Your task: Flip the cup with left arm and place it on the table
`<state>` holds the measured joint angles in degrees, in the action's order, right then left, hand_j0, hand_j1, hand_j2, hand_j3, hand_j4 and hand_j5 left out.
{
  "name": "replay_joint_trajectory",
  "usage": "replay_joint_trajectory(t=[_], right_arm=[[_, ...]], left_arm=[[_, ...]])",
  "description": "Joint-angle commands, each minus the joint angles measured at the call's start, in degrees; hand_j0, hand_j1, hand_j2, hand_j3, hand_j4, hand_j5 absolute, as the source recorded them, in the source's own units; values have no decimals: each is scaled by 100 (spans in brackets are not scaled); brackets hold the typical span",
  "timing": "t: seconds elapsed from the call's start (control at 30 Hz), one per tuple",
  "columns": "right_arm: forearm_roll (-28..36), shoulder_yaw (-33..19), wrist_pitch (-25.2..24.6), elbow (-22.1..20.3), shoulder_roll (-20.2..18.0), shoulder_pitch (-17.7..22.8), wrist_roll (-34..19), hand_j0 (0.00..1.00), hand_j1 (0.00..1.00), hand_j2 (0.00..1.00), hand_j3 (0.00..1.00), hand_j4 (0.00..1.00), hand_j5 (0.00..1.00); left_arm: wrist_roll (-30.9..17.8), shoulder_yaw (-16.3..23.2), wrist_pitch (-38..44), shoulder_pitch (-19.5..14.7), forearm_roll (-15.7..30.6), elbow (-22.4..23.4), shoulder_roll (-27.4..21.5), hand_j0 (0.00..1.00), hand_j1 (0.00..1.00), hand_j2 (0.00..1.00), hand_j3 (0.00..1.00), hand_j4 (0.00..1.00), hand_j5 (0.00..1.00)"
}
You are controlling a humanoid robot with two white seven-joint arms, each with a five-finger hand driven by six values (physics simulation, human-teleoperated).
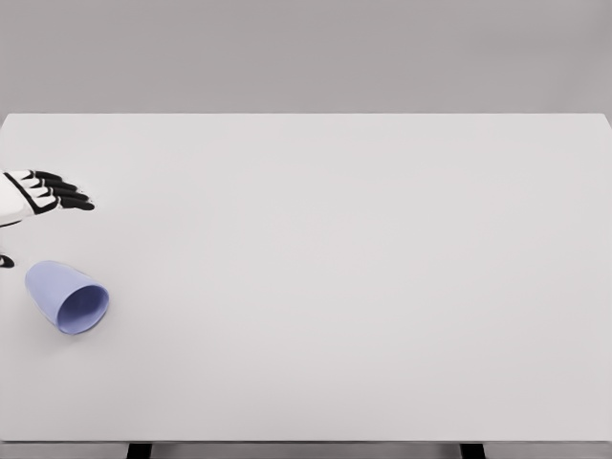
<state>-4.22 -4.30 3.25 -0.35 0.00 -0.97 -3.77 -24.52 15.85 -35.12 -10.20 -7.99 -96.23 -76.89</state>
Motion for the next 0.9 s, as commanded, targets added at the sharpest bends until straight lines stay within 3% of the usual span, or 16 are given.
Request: replay_joint_trajectory(t=[0.0,0.1,0.17,0.47,0.63,0.87], right_arm=[[1,0,0,0,0,0,-1,100,100,100,100,100,100],[1,0,0,0,0,0,-1,100,100,100,100,100,100],[1,0,0,0,0,0,-1,100,100,100,100,100,100],[1,0,0,0,0,0,-1,100,100,100,100,100,100],[1,0,0,0,0,0,-1,100,100,100,100,100,100],[1,0,0,0,0,0,-1,100,100,100,100,100,100]], left_arm=[[-18,357,12,0,237,-18,-932,100,100,100,100,100,100],[0,419,12,141,254,-317,-1117,100,100,100,100,100,100],[26,419,12,466,254,-335,-1117,100,100,100,100,100,100],[96,428,12,458,228,-335,-274,100,100,100,100,100,100],[52,445,12,458,-343,-282,315,100,100,100,100,100,100],[-18,621,357,484,-370,-98,640,100,100,100,100,100,100]])
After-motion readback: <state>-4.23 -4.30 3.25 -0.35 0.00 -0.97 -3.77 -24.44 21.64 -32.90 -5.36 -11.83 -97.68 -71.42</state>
